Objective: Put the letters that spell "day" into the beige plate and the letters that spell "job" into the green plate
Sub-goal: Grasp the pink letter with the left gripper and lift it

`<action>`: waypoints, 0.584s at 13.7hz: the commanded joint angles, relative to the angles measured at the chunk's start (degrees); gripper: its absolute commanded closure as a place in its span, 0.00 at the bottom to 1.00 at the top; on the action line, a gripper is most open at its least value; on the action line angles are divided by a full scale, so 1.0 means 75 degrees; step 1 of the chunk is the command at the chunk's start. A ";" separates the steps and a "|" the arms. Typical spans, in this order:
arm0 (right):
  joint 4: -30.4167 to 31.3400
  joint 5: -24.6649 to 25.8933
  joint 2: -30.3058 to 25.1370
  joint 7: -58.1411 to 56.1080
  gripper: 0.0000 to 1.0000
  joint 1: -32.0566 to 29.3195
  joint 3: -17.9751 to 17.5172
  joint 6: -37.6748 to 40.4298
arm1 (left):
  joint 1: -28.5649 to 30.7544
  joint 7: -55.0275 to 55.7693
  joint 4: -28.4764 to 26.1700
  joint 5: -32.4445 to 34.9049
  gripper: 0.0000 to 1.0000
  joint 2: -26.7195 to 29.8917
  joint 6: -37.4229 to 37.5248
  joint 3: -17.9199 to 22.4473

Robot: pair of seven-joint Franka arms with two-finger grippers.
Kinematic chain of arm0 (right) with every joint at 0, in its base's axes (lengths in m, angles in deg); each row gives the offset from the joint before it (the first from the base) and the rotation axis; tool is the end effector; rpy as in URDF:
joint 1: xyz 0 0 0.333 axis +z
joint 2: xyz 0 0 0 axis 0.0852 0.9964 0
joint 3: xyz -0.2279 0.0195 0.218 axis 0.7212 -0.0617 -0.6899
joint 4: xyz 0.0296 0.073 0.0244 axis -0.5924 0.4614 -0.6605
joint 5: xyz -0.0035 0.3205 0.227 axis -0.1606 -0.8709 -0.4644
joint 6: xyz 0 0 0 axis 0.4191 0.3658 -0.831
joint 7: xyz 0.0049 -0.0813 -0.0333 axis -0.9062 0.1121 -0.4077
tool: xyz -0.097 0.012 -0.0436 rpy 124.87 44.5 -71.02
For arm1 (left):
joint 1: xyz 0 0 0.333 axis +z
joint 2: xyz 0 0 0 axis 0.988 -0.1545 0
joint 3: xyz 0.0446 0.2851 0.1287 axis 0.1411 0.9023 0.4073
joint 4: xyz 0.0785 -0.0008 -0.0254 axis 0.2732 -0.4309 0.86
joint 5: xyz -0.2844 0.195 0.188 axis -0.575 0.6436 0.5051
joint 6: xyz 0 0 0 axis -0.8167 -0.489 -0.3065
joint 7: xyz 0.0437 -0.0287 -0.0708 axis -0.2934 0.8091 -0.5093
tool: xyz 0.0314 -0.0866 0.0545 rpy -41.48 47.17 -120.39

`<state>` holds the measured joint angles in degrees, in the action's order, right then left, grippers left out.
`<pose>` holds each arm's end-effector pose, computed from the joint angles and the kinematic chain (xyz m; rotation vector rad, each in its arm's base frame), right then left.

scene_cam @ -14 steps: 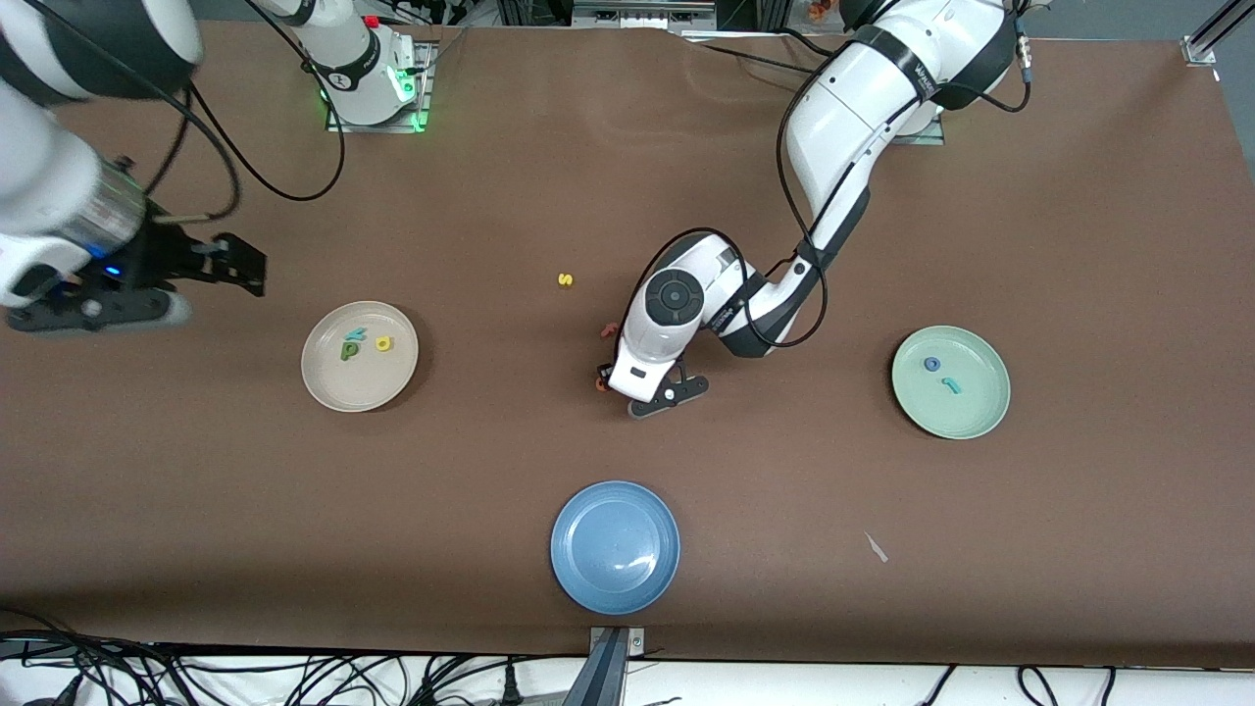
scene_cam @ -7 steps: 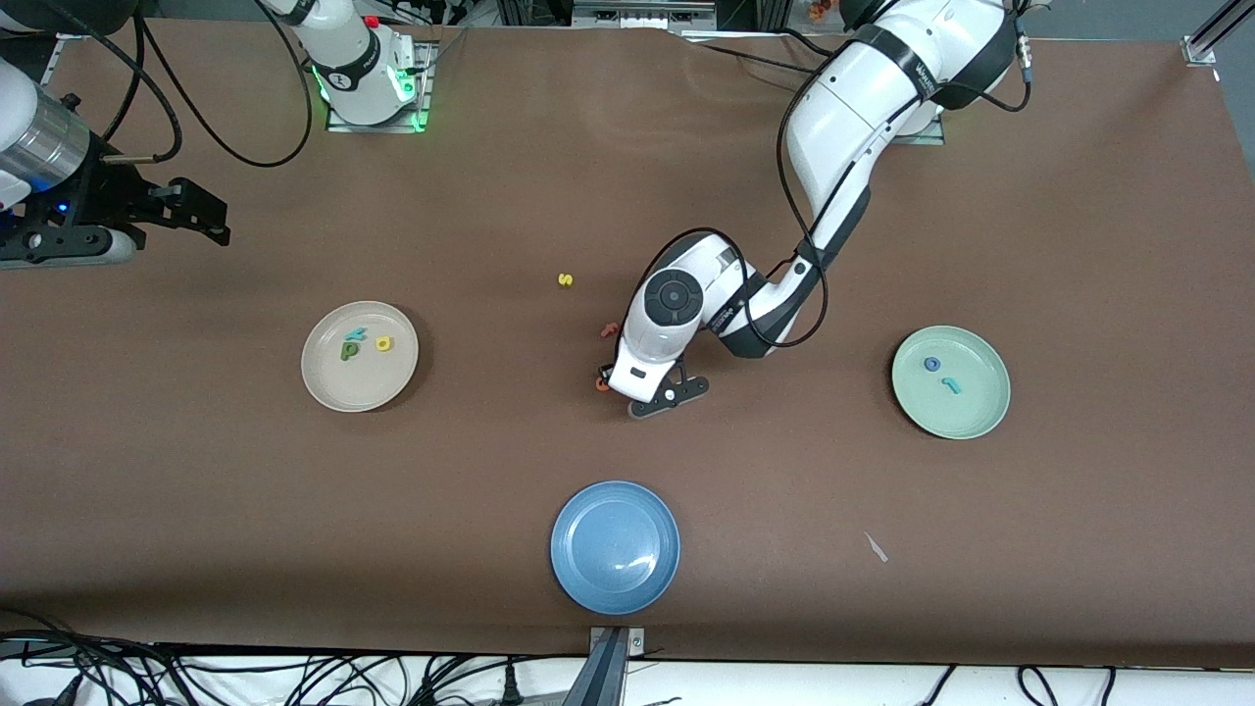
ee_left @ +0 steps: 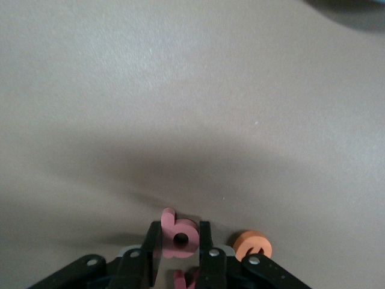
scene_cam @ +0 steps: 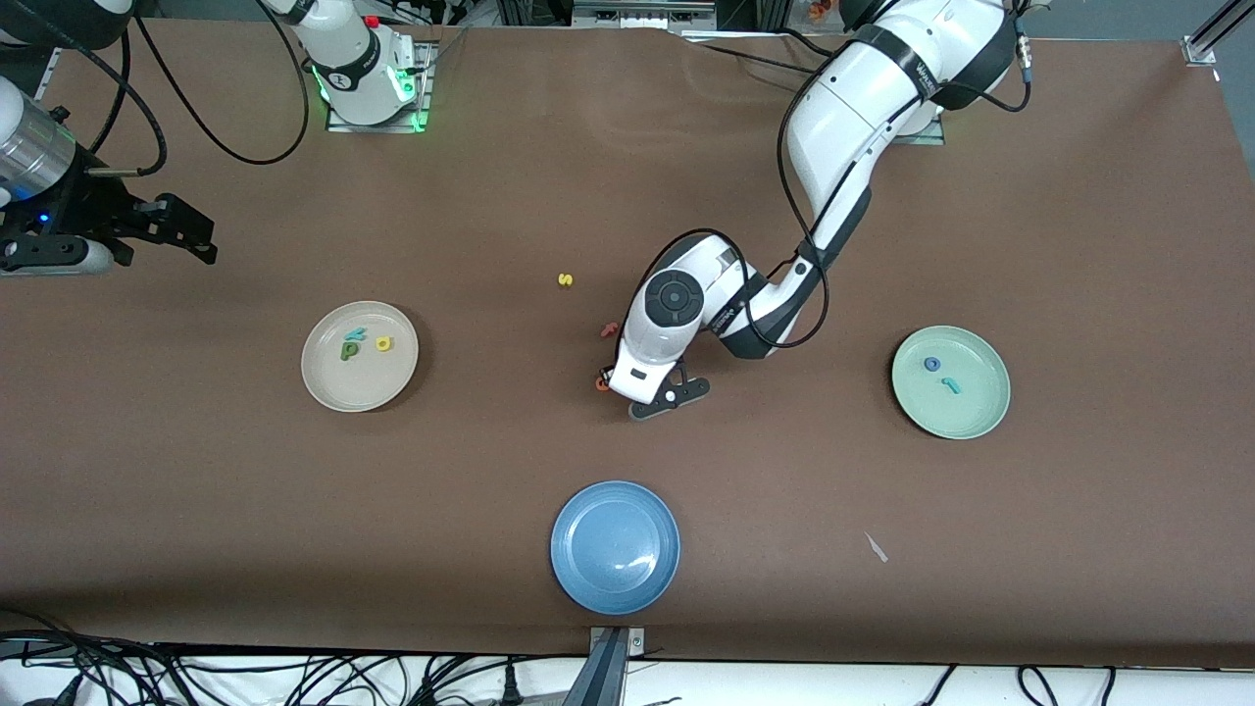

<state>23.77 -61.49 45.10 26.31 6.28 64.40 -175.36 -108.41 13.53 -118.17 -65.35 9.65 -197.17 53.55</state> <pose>0.5571 0.0269 0.5776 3.1321 0.0617 0.0432 0.5840 -0.4810 0.1778 2.9238 0.6248 -0.0643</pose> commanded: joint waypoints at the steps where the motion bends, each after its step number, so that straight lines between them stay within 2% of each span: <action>1: 0.0021 0.0025 -0.0029 -0.0030 0.00 -0.0175 -0.0195 -0.0007 | 0.0217 -0.0224 0.0128 0.0114 1.00 0.0266 0.0171 0.0023; 5: 0.0010 -0.0010 0.0006 -0.0018 0.00 -0.0139 -0.0183 0.0016 | 0.0977 -0.1136 0.0116 -0.0003 1.00 0.1284 0.2042 -0.0059; 8: 0.0010 -0.0010 -0.0005 -0.0029 0.00 -0.0116 -0.0206 0.0016 | 0.1995 -0.2353 -0.0047 0.0008 1.00 0.2046 0.3834 -0.0047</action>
<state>23.78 -61.50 45.32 26.32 6.10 63.75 -175.34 -98.60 2.39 -115.31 -65.34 20.23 -174.98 53.76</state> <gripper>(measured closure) 0.000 0.740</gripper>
